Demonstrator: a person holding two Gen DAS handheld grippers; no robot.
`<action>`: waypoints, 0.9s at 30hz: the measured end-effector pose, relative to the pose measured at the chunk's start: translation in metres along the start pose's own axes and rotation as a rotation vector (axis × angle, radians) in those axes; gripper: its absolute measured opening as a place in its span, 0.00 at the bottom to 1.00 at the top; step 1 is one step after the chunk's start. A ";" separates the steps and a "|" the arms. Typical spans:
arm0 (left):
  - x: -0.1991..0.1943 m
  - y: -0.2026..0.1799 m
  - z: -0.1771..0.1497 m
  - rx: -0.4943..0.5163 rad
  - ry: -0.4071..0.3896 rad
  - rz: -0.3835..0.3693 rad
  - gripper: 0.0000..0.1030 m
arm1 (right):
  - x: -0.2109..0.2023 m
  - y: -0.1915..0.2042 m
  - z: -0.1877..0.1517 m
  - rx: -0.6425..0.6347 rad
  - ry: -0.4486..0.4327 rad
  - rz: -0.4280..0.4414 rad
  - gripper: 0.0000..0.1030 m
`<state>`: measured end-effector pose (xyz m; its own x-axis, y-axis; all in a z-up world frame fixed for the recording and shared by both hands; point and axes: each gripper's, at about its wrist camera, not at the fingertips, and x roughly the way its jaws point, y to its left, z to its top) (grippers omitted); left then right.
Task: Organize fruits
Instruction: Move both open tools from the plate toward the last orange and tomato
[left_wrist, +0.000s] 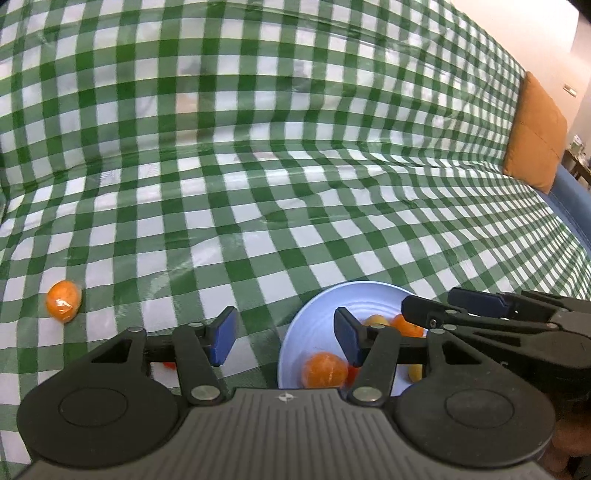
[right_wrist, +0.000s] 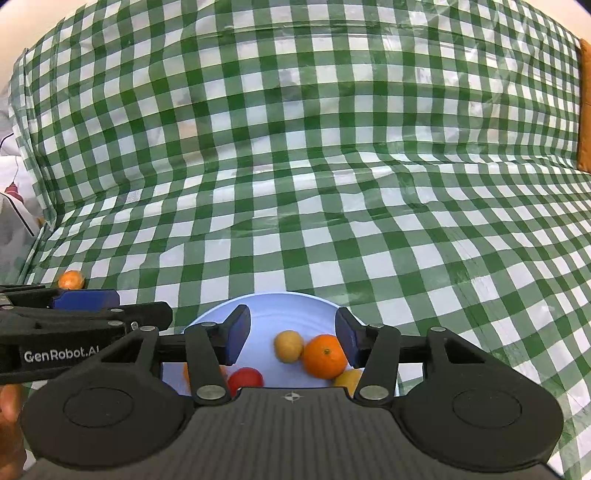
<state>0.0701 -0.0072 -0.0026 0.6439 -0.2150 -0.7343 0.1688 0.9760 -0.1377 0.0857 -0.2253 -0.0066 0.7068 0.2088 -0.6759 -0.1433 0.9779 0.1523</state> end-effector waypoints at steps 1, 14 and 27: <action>0.000 0.001 0.000 0.000 -0.001 0.010 0.56 | 0.000 0.001 0.000 -0.001 0.000 0.002 0.52; -0.009 0.033 0.005 -0.063 -0.023 0.128 0.42 | 0.004 0.027 0.001 -0.025 -0.003 0.017 0.52; -0.019 0.052 0.005 -0.089 -0.036 0.159 0.42 | 0.013 0.054 0.000 -0.044 0.004 0.040 0.52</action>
<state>0.0704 0.0477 0.0071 0.6838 -0.0573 -0.7275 -0.0032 0.9967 -0.0815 0.0870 -0.1695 -0.0073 0.6974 0.2477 -0.6725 -0.2017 0.9683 0.1475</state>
